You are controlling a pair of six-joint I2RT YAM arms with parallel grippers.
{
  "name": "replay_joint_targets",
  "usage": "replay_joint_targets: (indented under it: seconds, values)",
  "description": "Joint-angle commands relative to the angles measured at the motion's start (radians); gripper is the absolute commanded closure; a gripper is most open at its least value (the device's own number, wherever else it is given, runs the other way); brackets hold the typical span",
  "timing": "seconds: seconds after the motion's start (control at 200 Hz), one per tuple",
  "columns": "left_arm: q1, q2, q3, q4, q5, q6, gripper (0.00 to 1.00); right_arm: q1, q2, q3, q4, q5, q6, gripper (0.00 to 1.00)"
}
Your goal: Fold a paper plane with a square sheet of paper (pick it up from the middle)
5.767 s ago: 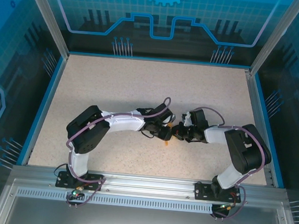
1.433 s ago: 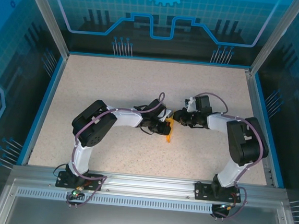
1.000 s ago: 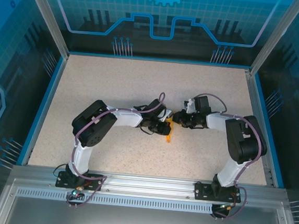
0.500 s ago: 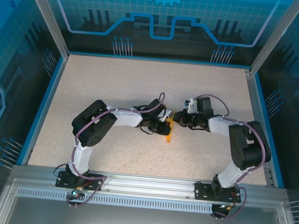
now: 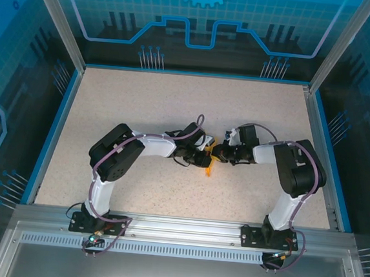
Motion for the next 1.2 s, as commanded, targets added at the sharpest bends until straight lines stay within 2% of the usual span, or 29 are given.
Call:
replay_joint_targets:
  seconds: [0.0, 0.155, 0.285, 0.57, 0.65, 0.755, 0.91, 1.195]
  values:
    - [-0.002, 0.012, -0.031, -0.049, 0.021, 0.028, 0.96, 0.015, 0.014, 0.036, -0.101, 0.064, -0.056, 0.94]
    - [-0.002, 0.001, -0.023, -0.047, 0.04, 0.014, 0.93, 0.033, 0.019, 0.071, -0.237, 0.162, -0.116, 0.95]
    - [-0.002, -0.034, -0.018, -0.05, 0.046, 0.002, 0.89, 0.034, 0.04, 0.076, -0.271, 0.203, -0.13, 0.95]
    - [-0.005, -0.152, -0.028, -0.095, 0.021, -0.038, 0.72, 0.042, 0.057, 0.086, -0.303, 0.254, -0.135, 0.95]
    - [-0.016, -0.186, -0.049, -0.11, -0.014, -0.074, 0.69, 0.045, 0.063, 0.084, -0.295, 0.25, -0.129, 0.95]
    - [-0.049, -0.209, -0.055, -0.167, -0.115, -0.147, 0.66, 0.044, 0.066, 0.078, -0.284, 0.249, -0.118, 0.95]
    - [-0.147, -0.209, -0.03, -0.23, -0.277, -0.214, 0.61, 0.044, 0.071, 0.074, -0.265, 0.237, -0.103, 0.96]
    - [-0.184, -0.163, -0.063, -0.12, -0.355, -0.27, 0.62, 0.04, 0.082, 0.067, -0.237, 0.206, -0.098, 0.96]
